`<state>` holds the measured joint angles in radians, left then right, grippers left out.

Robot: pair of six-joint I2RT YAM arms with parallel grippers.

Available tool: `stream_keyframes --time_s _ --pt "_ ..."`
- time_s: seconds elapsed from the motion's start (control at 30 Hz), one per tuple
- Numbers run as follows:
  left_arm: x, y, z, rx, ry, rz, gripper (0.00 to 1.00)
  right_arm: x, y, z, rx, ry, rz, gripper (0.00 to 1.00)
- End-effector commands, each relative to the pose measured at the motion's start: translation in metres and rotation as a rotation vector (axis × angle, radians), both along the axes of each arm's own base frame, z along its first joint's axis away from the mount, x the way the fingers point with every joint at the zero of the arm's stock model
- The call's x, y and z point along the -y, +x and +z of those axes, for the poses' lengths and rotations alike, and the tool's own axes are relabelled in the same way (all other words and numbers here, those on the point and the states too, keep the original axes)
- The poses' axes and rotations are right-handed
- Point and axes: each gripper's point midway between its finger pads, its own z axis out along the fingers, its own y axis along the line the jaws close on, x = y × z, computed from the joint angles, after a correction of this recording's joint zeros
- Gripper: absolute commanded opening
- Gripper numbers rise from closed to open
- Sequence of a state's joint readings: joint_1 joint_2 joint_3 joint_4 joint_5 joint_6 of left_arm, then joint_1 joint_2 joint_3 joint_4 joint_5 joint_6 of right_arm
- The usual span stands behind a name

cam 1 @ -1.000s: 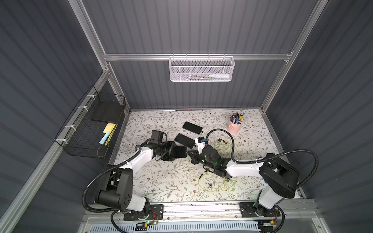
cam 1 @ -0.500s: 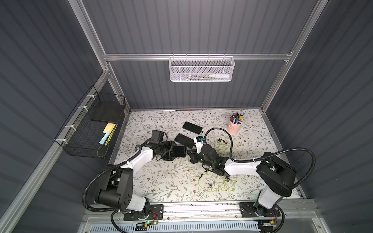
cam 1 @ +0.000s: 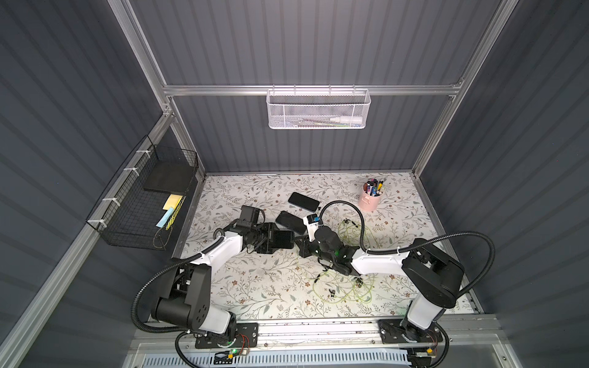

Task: Plug wired earphones into phones
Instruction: Insert the wired earphone into the phone, then place the phone at the center of the board.

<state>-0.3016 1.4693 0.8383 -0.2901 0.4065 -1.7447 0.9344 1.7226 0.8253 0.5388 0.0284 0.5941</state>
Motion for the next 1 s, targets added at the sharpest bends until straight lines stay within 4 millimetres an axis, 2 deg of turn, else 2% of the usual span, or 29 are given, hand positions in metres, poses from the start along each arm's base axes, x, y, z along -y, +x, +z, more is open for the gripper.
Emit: stream_keyframes --time_s 0.0,0.1,0.17,0.27,0.43,0.53,0.6,0.63,0.7,0.8,0.9,0.97 --pt "0.027 -0.010 0.030 0.028 -0.109 -0.137 0.00 -0.012 -0.011 0.008 -0.027 0.005 0.068 0.12" --pt "0.011 -0.010 0.026 0.015 -0.025 -0.139 0.00 0.007 -0.012 0.001 -0.087 -0.047 0.036 0.44" --pt "0.003 -0.008 0.021 0.005 0.022 -0.144 0.00 0.024 -0.014 -0.001 -0.127 -0.077 0.016 0.58" --pt "-0.007 -0.005 0.010 -0.012 0.102 -0.183 0.00 0.053 -0.017 -0.005 -0.197 -0.153 -0.009 0.70" --pt "-0.026 0.006 -0.004 -0.024 0.281 -0.262 0.00 0.108 -0.017 -0.006 -0.255 -0.258 -0.071 0.81" --pt "-0.035 0.011 -0.014 -0.028 0.355 -0.293 0.00 0.148 -0.013 0.002 -0.219 -0.335 -0.139 0.88" --pt "-0.039 0.013 -0.024 -0.040 0.385 -0.309 0.00 0.180 -0.006 0.009 -0.172 -0.413 -0.203 0.97" --pt "-0.039 0.014 -0.028 -0.043 0.392 -0.315 0.00 0.195 -0.003 0.012 -0.146 -0.450 -0.232 0.99" --pt "-0.040 0.012 -0.040 -0.061 0.400 -0.325 0.00 0.234 0.007 0.021 -0.095 -0.519 -0.346 0.99" --pt "-0.037 0.017 -0.047 -0.041 0.421 -0.347 0.00 0.273 0.016 0.024 -0.044 -0.570 -0.436 0.99" --pt "-0.031 0.022 -0.051 -0.029 0.445 -0.392 0.01 0.305 0.021 0.021 -0.031 -0.571 -0.526 0.99" --pt "-0.024 0.022 -0.057 -0.032 0.451 -0.416 0.09 0.319 0.021 0.017 -0.043 -0.553 -0.553 0.99"
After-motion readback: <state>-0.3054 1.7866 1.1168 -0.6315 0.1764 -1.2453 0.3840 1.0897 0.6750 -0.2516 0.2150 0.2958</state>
